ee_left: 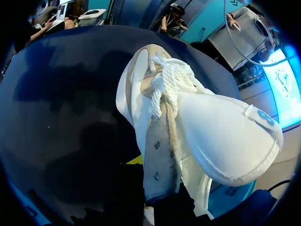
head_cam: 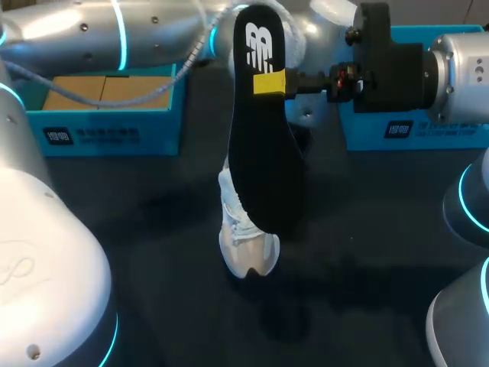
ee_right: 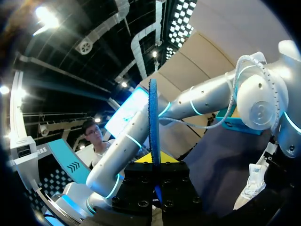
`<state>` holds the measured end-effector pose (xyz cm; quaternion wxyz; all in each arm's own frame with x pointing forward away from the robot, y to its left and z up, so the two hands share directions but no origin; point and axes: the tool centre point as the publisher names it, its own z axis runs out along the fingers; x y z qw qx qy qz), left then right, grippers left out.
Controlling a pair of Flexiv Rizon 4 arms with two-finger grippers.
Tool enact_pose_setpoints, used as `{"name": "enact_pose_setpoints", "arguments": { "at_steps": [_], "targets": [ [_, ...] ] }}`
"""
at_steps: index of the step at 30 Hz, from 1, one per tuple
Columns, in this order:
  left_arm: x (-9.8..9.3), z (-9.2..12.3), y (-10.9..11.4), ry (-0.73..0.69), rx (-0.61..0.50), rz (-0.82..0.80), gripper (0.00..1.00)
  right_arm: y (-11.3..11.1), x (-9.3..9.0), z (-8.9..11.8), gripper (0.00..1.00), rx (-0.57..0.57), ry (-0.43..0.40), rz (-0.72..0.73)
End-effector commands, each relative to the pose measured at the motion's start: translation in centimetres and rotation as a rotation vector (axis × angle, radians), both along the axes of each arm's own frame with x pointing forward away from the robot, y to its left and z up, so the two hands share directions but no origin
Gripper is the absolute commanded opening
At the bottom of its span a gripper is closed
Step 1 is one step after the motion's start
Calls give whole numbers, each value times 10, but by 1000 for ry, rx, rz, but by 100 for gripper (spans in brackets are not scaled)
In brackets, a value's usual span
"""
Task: Take the shoe out of the shoebox, open the shoe tongue, remove and reinsert the insole, then place the shoe into the shoebox
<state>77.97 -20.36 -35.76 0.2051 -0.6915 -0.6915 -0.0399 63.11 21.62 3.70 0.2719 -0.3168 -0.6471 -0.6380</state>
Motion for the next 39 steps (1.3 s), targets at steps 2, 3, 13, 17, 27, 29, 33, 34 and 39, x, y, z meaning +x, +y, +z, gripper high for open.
{"name": "enact_pose_setpoints", "arguments": {
  "at_steps": [2, 3, 13, 17, 27, 29, 33, 34, 39],
  "targets": [
    [-6, -12, -10, 1, 76, -16, 0, 4, 1, 0, 0, -1, 1, -1],
    [-8, -14, -10, -3, 82, -19, 0, 4, 1, 0, 0, -1, 1, -1],
    [-19, -35, -8, 57, 114, -42, 0, 4, 1, 0, 0, -1, 1, -1],
    [-23, -43, -7, 63, 121, -41, 0, 4, 1, 0, 0, -1, 1, -1],
    [-28, -47, -8, 71, 107, -22, 78, 4, 1, 0, 0, -1, 1, -1],
    [-27, -41, -7, 75, 80, -15, 98, 4, 1, 0, 0, -1, 1, -1],
    [-22, -23, -8, 72, 3, -1, 100, 4, 1, 0, 0, -1, 1, -1],
    [-20, -18, -8, 75, -13, 1, 100, 4, 1, 0, 0, -1, 1, -1],
    [-10, 1, -14, 62, -106, 35, 100, 4, 1, 0, 0, -1, 1, -1]
  ]
}}
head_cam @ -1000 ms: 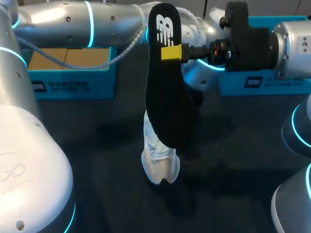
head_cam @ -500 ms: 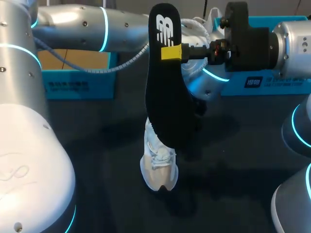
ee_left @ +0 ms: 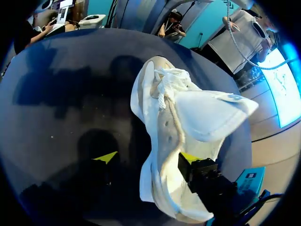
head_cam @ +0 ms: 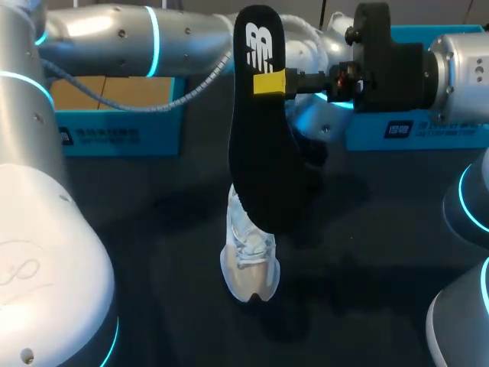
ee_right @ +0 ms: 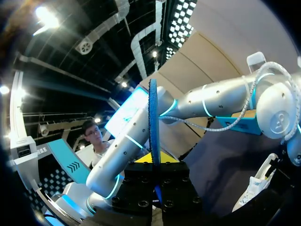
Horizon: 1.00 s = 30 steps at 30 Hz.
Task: Take the shoe out of the shoebox, open the shoe tongue, remove and reinsert the insole, then place the shoe into the shoebox
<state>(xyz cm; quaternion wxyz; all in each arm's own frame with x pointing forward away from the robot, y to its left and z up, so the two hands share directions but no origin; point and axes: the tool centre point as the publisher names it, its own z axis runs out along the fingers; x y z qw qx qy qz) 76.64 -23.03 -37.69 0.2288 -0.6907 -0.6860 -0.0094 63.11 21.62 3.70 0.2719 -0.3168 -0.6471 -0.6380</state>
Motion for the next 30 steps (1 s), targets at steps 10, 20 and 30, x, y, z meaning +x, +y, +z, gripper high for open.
{"name": "enact_pose_setpoints", "arguments": {
  "at_steps": [10, 20, 30],
  "targets": [
    [17, 57, 5, -1, -300, 89, 100, 4, 1, 0, 0, -1, 1, -1],
    [24, 92, 8, -3, -553, 132, 100, -17, 7, 8, 0, 62, -56, -122],
    [26, 125, 22, -33, -782, 163, 100, -51, 34, 2, 0, 122, 34, -247]
  ]
}}
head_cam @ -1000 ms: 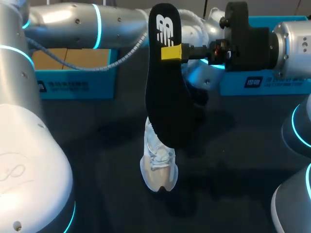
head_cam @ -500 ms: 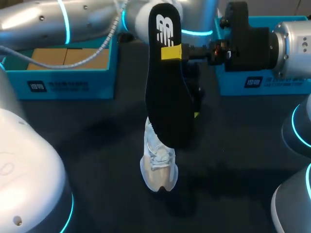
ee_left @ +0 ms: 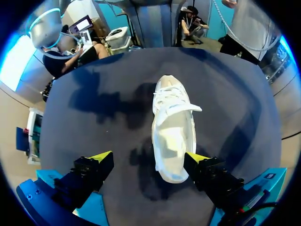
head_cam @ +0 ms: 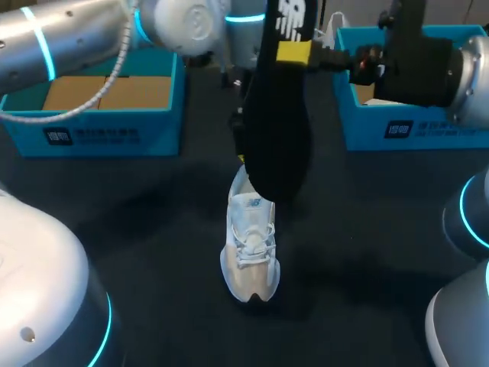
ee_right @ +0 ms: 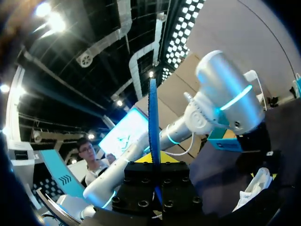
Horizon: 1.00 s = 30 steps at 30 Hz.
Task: Take the shoe out of the shoebox, open the shoe tongue, remove and reinsert the insole, then place the shoe into the shoebox
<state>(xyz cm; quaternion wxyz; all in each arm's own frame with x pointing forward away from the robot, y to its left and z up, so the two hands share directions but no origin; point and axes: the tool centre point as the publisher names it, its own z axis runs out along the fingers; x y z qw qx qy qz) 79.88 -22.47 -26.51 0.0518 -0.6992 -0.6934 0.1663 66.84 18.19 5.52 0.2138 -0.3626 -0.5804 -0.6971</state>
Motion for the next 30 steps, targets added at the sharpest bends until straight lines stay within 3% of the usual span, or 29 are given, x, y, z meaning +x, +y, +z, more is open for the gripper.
{"name": "enact_pose_setpoints", "arguments": {
  "at_steps": [1, 2, 16, 30],
  "targets": [
    [-6, 17, 18, -15, -309, 92, 100, -19, 0, -18, 0, 30, 69, -34],
    [-6, 21, 21, -19, -330, 103, 100, -21, 3, -21, 0, 33, 127, -51],
    [-7, 74, 58, -119, -569, 141, 100, -44, 43, -47, 0, 28, 497, -99],
    [-25, 116, 84, -198, -796, 151, 100, -39, 91, -77, 0, 22, 741, -106]
  ]
}}
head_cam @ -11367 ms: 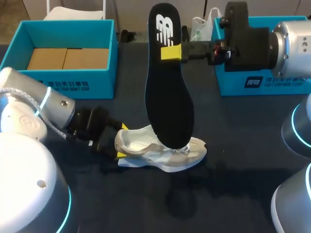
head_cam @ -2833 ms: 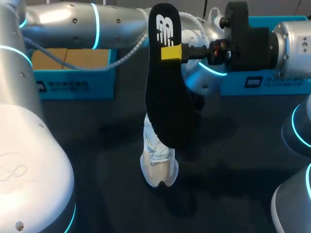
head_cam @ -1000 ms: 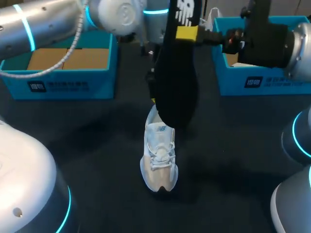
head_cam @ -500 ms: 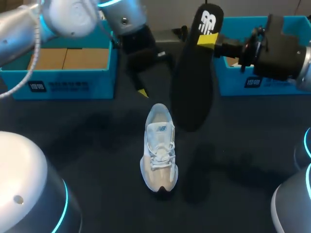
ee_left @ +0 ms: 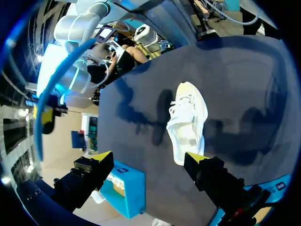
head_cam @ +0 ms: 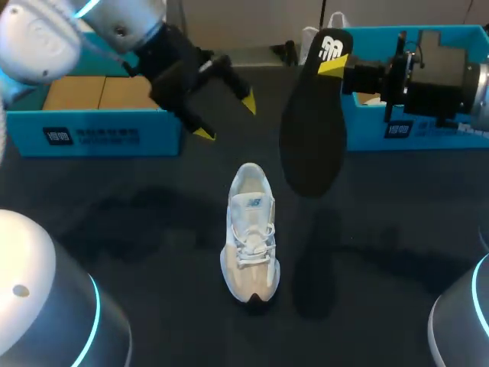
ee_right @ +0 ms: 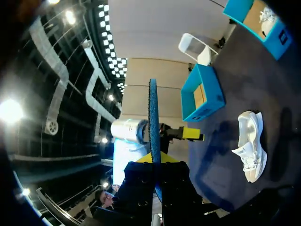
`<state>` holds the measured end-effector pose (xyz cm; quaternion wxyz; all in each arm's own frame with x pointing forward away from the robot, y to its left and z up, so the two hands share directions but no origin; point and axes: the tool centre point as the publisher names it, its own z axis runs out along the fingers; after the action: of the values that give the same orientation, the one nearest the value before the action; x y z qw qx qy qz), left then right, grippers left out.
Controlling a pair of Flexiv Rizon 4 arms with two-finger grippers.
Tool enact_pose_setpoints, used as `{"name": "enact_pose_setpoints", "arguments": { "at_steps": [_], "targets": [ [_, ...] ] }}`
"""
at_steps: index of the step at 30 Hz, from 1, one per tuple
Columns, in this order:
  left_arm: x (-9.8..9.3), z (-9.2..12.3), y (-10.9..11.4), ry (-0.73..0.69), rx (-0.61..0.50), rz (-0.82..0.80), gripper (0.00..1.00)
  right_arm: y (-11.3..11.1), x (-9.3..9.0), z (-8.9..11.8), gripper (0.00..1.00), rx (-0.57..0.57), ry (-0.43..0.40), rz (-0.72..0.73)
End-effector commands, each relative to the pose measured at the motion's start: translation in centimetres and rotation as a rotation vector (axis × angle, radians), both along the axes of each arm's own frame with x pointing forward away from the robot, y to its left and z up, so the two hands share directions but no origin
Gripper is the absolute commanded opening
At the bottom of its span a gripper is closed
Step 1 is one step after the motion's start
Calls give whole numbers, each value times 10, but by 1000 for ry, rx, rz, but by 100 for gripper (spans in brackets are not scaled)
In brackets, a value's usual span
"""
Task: Take the shoe out of the shoebox, open the shoe tongue, remove and reinsert the insole, then place the shoe into the shoebox
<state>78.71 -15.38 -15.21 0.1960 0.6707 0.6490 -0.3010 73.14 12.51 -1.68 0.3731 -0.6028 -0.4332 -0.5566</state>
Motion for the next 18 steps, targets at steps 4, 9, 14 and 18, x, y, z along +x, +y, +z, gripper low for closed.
{"name": "enact_pose_setpoints", "arguments": {
  "at_steps": [4, 9, 14, 18],
  "targets": [
    [-17, 9, 20, -59, -282, 72, 100, 21, 43, -14, 0, -17, 96, 14],
    [-19, 18, 33, -73, -343, 84, 100, 27, 59, -30, 0, -20, 205, -25],
    [-20, 25, 41, -99, -385, 97, 100, 28, 61, -32, 0, -22, 224, -41],
    [-21, 31, 45, -125, -420, 104, 100, 28, 61, -32, 0, -22, 224, -41]
  ]
}}
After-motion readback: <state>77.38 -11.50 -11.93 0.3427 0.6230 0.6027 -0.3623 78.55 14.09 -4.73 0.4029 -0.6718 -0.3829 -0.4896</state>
